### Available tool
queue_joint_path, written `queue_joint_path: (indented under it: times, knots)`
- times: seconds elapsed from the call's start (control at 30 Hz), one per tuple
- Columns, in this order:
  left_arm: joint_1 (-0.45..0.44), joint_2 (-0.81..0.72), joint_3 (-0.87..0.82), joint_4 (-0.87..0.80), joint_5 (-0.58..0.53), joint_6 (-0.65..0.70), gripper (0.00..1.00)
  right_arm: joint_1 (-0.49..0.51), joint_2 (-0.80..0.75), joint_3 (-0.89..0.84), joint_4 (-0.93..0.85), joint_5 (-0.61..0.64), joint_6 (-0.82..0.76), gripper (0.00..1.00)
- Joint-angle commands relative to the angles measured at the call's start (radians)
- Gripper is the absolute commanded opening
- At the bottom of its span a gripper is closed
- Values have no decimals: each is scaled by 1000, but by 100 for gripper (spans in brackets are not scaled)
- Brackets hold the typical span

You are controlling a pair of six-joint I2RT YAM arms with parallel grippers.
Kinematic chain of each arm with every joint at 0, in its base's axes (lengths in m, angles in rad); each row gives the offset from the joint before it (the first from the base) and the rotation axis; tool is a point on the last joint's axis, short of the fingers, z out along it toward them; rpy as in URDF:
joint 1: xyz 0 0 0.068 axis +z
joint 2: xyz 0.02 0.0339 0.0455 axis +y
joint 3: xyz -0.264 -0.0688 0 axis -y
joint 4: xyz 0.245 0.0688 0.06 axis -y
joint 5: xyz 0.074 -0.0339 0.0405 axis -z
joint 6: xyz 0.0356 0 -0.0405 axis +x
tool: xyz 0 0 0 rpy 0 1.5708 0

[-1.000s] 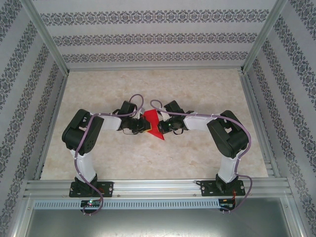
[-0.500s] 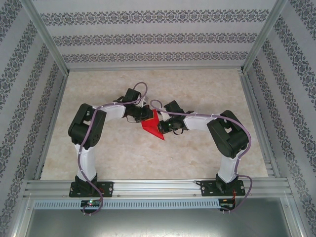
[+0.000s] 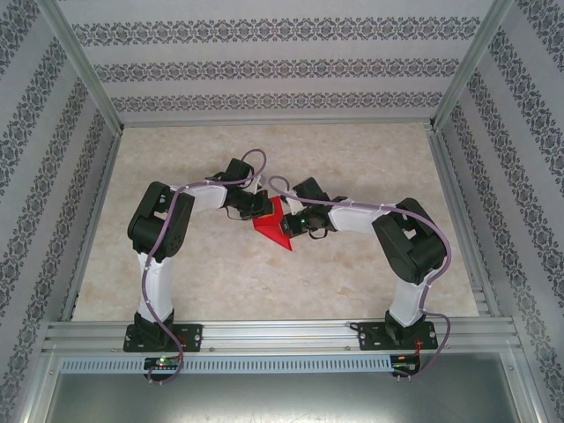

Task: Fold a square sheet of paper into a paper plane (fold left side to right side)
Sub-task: Third fold the triangle at the center of the table.

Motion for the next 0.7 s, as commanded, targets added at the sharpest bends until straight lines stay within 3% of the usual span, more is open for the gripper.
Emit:
queue_joint_path:
  times: [0.0, 0.67]
  knots:
    - [6, 36, -18, -69, -35, 29, 1, -8, -6, 34, -16, -12, 1, 0]
    - [6, 17, -18, -69, -30, 30, 1, -18, 55, 47, -33, 9, -3, 0]
